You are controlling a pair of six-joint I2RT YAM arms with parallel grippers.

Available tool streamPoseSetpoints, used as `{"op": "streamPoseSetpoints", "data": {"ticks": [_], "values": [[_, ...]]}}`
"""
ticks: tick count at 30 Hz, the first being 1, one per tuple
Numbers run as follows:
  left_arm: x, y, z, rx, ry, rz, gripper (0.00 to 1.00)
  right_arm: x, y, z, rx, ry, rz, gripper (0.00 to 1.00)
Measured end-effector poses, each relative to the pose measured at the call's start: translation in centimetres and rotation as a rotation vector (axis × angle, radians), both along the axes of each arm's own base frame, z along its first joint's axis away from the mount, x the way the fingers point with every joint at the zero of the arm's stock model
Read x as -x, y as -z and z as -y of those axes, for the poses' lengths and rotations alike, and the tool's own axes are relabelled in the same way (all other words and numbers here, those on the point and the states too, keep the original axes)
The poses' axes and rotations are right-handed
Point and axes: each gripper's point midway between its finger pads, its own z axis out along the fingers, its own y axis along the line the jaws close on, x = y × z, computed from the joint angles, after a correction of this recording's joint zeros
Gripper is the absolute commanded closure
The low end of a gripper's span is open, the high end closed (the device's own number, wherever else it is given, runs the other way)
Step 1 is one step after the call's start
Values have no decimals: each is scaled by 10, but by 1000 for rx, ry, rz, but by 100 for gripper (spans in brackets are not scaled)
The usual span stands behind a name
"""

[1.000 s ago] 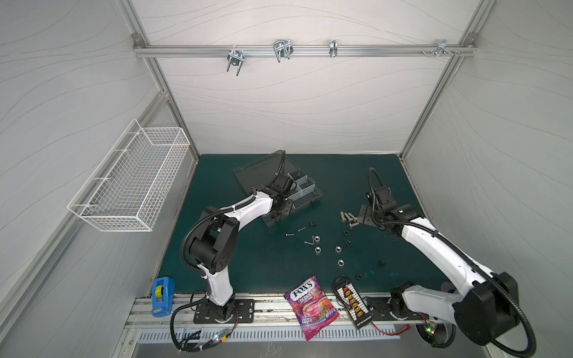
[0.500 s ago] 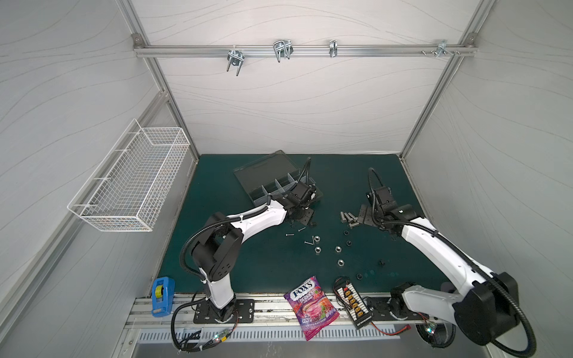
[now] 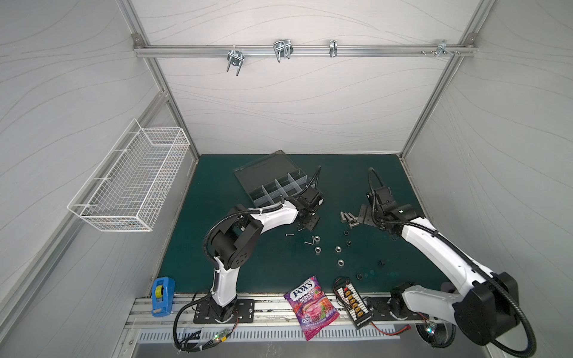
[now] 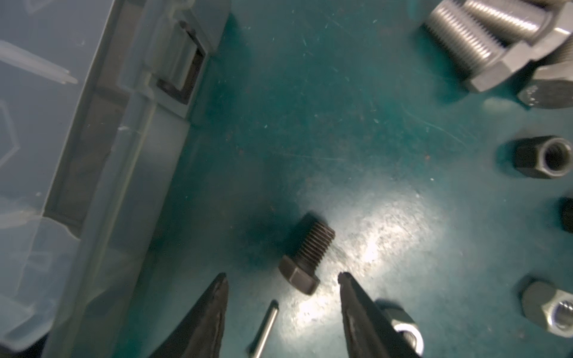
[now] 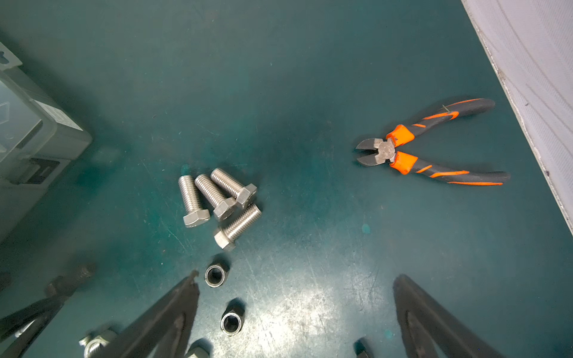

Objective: Sort the screws and nuts into containers
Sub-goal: 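Lower the left gripper onto the last black bolt and close on it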

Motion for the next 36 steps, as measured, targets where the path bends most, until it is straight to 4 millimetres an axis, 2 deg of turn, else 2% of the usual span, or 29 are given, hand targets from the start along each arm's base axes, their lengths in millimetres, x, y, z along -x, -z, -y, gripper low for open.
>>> {"op": "streamPoseSetpoints", "data": {"ticks": [7, 12, 16, 20, 23, 36], "values": [[-2, 13, 2, -18, 0, -19, 43, 0, 0, 0, 0, 0, 0, 1], [0, 21, 1, -27, 1, -34, 50, 0, 0, 0, 0, 0, 0, 1], [-1, 22, 2, -25, -1, -35, 57, 0, 0, 0, 1, 0, 0, 1], [-3, 22, 4, -17, -8, -33, 72, 0, 0, 0, 1, 0, 1, 1], [-3, 22, 5, -15, -6, -32, 79, 0, 0, 0, 2, 1, 1, 1], [-3, 18, 4, -14, -13, -27, 93, 0, -1, 0, 1, 2, 3, 1]]}}
